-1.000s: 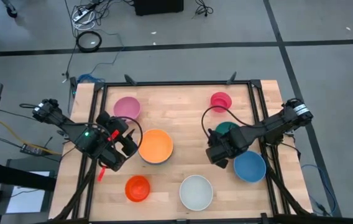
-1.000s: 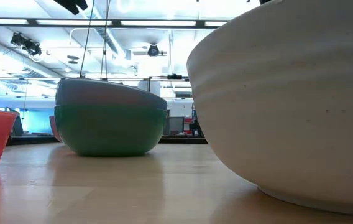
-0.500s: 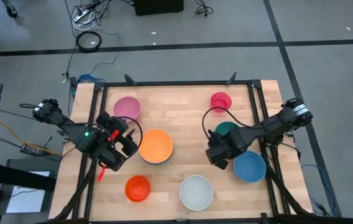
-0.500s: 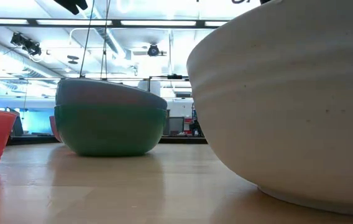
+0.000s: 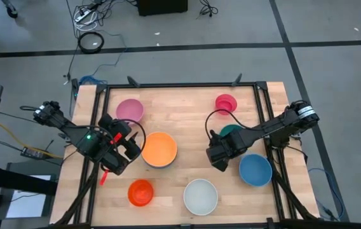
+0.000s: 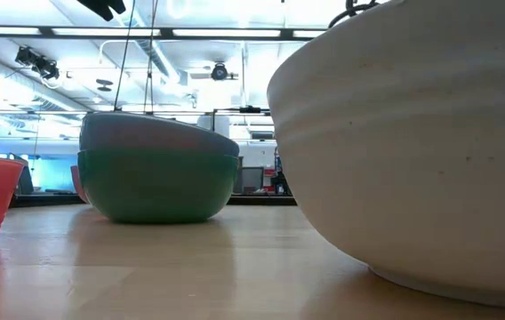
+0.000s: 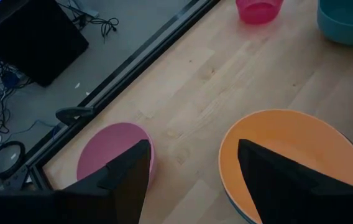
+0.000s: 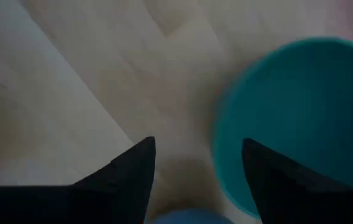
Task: Nest bowls inside each other
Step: Stack the green bowl on top of the orange bowl
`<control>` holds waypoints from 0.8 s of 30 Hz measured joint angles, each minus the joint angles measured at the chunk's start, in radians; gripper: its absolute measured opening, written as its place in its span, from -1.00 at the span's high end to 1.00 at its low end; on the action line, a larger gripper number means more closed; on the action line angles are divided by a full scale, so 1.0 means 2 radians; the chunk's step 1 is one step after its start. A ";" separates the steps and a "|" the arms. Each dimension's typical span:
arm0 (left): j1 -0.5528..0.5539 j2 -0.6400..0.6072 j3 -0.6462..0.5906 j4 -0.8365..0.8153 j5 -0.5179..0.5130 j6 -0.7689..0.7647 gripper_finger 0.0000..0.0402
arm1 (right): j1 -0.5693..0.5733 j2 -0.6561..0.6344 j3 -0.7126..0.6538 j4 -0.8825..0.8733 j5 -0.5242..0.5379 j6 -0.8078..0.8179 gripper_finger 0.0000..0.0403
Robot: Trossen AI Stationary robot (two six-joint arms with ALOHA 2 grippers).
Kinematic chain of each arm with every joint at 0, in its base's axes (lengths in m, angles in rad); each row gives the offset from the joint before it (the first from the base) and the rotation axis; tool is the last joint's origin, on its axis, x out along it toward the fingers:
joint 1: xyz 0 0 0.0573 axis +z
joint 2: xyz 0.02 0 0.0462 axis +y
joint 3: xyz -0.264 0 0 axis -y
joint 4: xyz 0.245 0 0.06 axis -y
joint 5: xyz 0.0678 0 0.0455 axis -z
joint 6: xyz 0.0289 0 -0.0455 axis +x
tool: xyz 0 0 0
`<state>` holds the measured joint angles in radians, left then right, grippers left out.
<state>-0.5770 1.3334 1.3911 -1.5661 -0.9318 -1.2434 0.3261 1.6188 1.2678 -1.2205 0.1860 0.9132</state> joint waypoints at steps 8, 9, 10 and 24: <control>0.000 0.000 0.000 0.000 0.000 0.000 -0.24 | -0.001 0.000 0.000 0.004 0.001 0.000 -0.08; 0.000 0.000 0.000 0.000 0.000 0.000 -0.24 | -0.001 0.000 0.000 0.004 0.000 0.001 -0.08; 0.000 0.000 0.000 0.000 0.000 0.000 -0.25 | -0.001 0.000 0.000 0.004 0.000 0.001 -0.08; 0.000 0.000 0.000 0.000 0.000 0.000 -0.25 | -0.001 -0.001 -0.062 0.026 0.038 -0.002 -0.06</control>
<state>-0.5770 1.3334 1.3911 -1.5665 -0.9314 -1.2434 0.3237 1.6169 1.1434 -1.1677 0.2628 0.9098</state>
